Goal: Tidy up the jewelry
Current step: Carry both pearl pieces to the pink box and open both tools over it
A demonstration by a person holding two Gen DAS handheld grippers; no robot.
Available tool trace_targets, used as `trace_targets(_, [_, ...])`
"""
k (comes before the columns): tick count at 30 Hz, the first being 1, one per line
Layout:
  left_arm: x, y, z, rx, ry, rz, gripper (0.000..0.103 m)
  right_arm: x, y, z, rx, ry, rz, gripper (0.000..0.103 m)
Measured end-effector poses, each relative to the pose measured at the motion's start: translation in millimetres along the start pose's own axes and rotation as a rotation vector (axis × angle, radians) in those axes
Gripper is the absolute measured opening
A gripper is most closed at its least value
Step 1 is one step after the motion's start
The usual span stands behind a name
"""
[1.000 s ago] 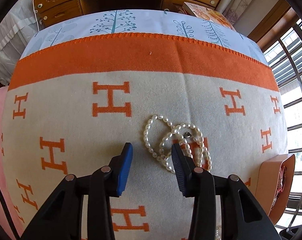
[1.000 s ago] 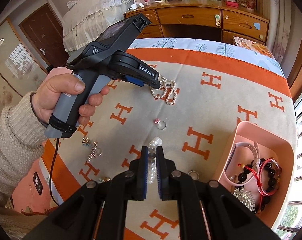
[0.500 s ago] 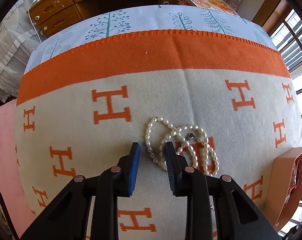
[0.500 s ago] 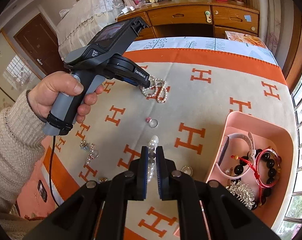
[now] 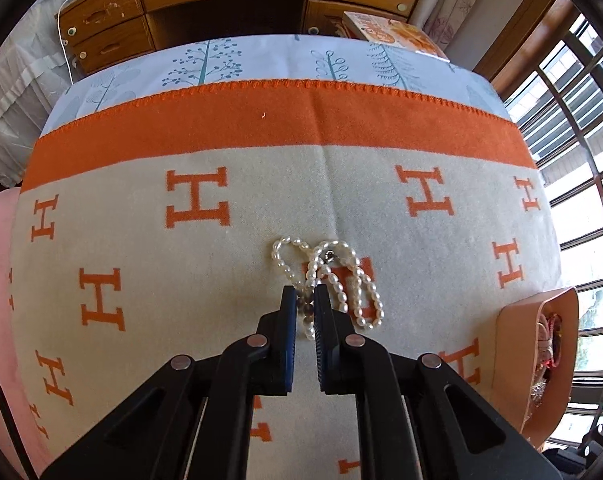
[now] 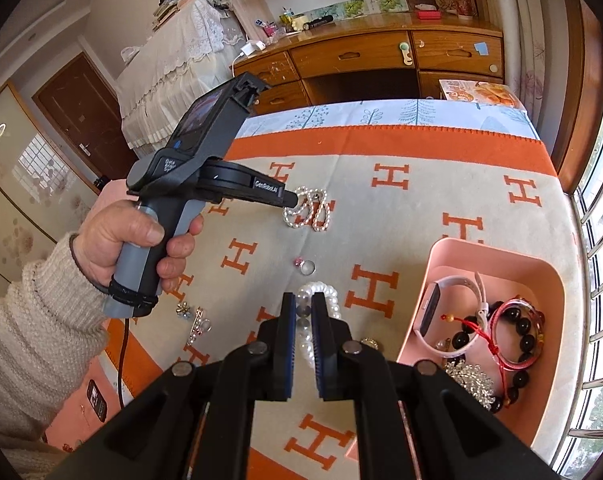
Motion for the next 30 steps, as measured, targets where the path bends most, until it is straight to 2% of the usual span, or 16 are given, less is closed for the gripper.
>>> trace_targets(10, [-108.8,59.9,-11.6,0.064,0.196,0.124,0.006,-73.6,14.8,-37.8,0.074,0.214,-0.006,0.007])
trace_targets(17, [-173.9,139.7,-6.5,0.176,0.31,0.235,0.006,-114.9,48.6,-49.6,0.15,0.33,0.058,0.008])
trace_targets(20, [-180.0,174.6,0.6,0.225,0.319,0.279,0.006,-118.9,67.0,-47.5,0.186,0.34,0.094,0.008])
trace_targets(24, [-167.8,213.1,17.2,0.267,0.285,0.341,0.006,-118.2,85.1,-39.0,0.223,0.319,0.115,0.008])
trace_targets(30, [-124.7,244.2,49.7,0.305,0.231,0.35,0.006,-116.5,95.4,-17.2,0.23,0.29,0.122,0.008])
Point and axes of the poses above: each gripper's, at about its wrist camera, not at the fingertips, and x roughly the way its jaws point, y to its right, z to its underside, the point moved 9 cm from there along x, roughly the way its jaws point, and after that the axes turned 9 degrees about x, right-handed, at the moved point
